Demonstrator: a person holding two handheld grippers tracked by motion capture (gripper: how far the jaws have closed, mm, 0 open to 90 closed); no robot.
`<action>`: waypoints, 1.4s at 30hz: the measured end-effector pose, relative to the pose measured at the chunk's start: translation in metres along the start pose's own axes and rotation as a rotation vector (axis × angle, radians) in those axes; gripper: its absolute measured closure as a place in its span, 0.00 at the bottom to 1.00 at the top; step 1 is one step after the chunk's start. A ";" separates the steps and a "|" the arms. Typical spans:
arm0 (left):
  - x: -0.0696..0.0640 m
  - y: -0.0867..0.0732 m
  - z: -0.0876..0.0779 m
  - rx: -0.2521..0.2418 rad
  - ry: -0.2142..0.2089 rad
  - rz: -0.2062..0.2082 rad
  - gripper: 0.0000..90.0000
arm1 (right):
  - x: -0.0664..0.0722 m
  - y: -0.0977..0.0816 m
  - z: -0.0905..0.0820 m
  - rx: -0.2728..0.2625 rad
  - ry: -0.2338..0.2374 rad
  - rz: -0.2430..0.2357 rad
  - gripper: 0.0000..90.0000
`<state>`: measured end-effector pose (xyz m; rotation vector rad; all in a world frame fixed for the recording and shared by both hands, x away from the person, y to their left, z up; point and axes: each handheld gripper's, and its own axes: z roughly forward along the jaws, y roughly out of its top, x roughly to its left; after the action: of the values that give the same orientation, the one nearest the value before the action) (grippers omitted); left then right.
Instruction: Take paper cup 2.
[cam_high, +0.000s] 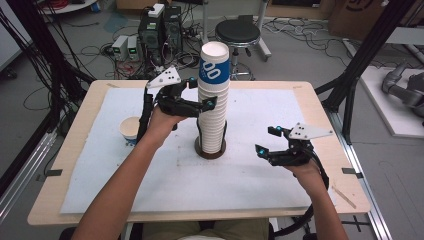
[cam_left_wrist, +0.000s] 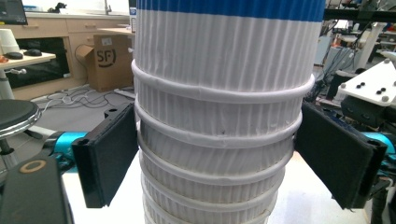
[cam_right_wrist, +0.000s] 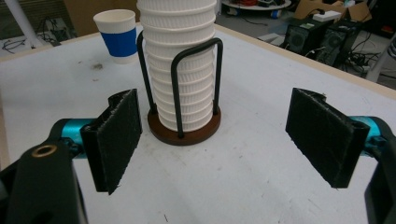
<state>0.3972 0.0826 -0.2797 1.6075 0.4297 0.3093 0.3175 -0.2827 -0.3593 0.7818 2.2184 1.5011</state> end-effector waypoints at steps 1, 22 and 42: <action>0.000 0.000 0.000 0.000 0.001 0.003 0.17 | 0.000 0.000 0.000 0.000 0.001 0.000 0.21; -0.002 0.000 -0.001 0.005 0.011 0.008 0.18 | -0.001 0.105 0.004 -0.060 0.129 -0.069 0.21; -0.002 0.000 -0.001 0.005 0.010 0.012 0.18 | -0.005 0.211 0.040 -0.023 0.188 -0.133 0.21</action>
<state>0.3953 0.0823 -0.2791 1.6141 0.4288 0.3250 0.3964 -0.1963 -0.1792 0.4932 2.3307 1.5886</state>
